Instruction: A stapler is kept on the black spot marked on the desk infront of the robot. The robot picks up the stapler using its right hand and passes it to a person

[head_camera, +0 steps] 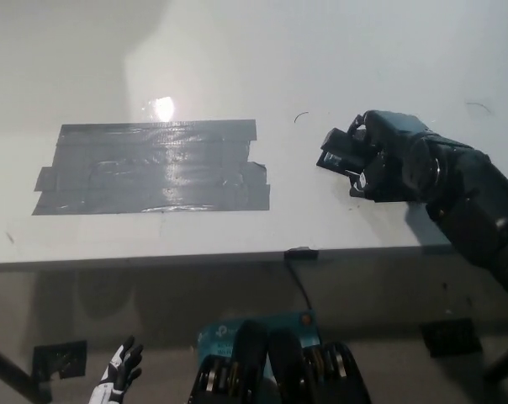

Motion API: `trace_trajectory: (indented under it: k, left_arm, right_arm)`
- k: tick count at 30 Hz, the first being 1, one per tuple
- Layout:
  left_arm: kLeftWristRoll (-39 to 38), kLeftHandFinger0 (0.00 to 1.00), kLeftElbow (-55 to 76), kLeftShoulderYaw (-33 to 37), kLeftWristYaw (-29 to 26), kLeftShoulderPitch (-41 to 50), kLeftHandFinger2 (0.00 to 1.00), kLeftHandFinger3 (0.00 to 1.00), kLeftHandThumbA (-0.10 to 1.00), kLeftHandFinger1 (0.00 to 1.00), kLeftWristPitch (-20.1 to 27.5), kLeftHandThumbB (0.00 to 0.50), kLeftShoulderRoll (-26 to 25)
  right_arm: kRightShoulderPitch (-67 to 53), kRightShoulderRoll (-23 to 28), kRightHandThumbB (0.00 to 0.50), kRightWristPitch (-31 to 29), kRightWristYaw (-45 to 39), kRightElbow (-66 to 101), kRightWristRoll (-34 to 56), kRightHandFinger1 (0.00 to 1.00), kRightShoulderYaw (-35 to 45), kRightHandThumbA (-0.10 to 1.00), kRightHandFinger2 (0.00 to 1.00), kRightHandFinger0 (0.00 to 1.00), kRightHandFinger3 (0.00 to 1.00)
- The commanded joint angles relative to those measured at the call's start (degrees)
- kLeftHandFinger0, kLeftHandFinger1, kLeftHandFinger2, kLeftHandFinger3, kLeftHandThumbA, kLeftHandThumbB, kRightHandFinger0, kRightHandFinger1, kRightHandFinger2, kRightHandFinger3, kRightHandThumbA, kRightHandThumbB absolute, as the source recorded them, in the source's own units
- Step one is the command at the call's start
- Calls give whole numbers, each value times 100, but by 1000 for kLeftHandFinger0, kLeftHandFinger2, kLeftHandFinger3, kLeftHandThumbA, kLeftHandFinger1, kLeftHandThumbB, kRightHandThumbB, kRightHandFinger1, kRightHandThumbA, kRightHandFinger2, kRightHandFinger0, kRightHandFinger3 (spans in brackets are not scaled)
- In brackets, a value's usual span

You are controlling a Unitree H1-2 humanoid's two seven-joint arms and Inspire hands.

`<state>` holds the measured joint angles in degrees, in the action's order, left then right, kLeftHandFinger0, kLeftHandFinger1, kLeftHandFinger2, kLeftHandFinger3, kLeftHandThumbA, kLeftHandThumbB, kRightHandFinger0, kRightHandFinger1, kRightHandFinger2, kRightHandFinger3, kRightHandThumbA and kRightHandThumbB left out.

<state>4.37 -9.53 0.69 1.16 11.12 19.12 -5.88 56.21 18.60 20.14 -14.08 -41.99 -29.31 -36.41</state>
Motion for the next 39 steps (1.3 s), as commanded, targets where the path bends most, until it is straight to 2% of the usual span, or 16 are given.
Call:
trace_trajectory:
  k: [1, 3, 5, 8, 9, 12, 15, 18, 22, 25, 31, 32, 33, 34, 35, 39]
  left_arm:
    - [-67, 1000, 165, 20, 95, 10, 1000, 1000, 1000, 1000, 139, 500, -82]
    - [-53, 1000, 119, 19, 85, -2, 1000, 1000, 1000, 1000, 186, 500, -88]
    - [-29, 1000, 124, 24, 71, -4, 1000, 1000, 1000, 1000, 194, 500, -83]
    - [7, 1000, 102, 26, 52, -15, 1000, 1000, 1000, 1000, 193, 500, -79]
    - [-5, 1000, 93, 24, 55, -19, 1000, 1000, 1000, 1000, 208, 500, -78]
    - [-28, 1000, 86, 26, 72, -35, 1000, 1000, 1000, 1000, 220, 500, -84]
    - [-30, 1000, 114, 33, 90, -57, 1000, 1000, 1000, 1000, 175, 500, -96]
    - [-54, 1000, 90, 26, 91, -76, 1000, 1000, 1000, 1000, 177, 500, -94]
    - [-39, 1000, 58, 23, 91, -94, 1000, 1000, 1000, 1000, 173, 500, -113]
    - [-119, 1000, 94, 27, 132, -112, 1000, 1000, 1000, 1000, 126, 500, -104]
    - [-175, 1000, 68, 12, 167, -134, 977, 1000, 1000, 971, 156, 500, -109]
    - [-176, 1000, 67, 10, 176, -155, 973, 1000, 1000, 962, 156, 500, -112]
    - [-178, 1000, 67, 9, 179, -163, 973, 1000, 1000, 962, 153, 500, -112]
    - [-187, 1000, 68, 5, 183, -174, 974, 1000, 1000, 966, 147, 490, -112]
    - [-196, 1000, 71, 3, 187, -196, 973, 1000, 1000, 967, 130, 488, -102]
    - [-242, 1000, 76, -5, 196, -215, 969, 1000, 1000, 962, 84, 500, -77]
  right_arm:
    - [43, 47, 23, -136, 332, -69, -248, 411, 176, 1000, 492, 307, 675]
    - [5, 60, 26, -229, 336, -36, -126, 650, 328, 1000, 720, 535, 773]
    - [-29, 47, 32, -351, 375, -50, 28, 255, 551, 1000, 363, 205, 487]
    - [-35, 34, 30, -385, 232, 31, 301, 19, 946, 1000, 120, 11, 247]
    - [-33, 30, 36, -349, 186, 75, 361, 4, 1029, 1000, 124, 2, 217]
    - [17, 46, 29, -187, -164, 375, 777, 217, 1545, 1000, 455, 26, 225]
    - [85, 87, 34, -9, -485, 680, 1068, 269, 1920, 1000, 479, 85, 214]
    - [215, 135, 15, 206, -780, 922, 1222, 235, 2152, 1000, 485, 1, 191]
    - [293, 169, 0, 289, -898, 1167, 1277, 332, 2300, 1000, 607, 62, 338]
    - [300, 227, 0, 240, -961, 1290, 1194, 406, 2250, 1000, 644, 151, 367]
    - [261, 38, 4, 421, -1152, 1104, 1900, 325, 2785, 1000, 546, 45, 284]
    - [301, -135, 56, 603, -1145, 950, 2273, 180, 3229, 990, 382, 11, 215]
    - [317, -178, 56, 653, -1147, 910, 2356, 180, 3346, 990, 382, 11, 215]
    - [360, -281, 124, 679, -1146, 714, 2776, 7, 3673, 922, 118, 0, 127]
    - [453, -407, 140, 679, -1155, 383, 3389, 0, 4126, 967, 5, 0, 17]
    - [546, -513, 87, 679, -1360, 1, 4046, 0, 4546, 1000, 0, 0, 0]
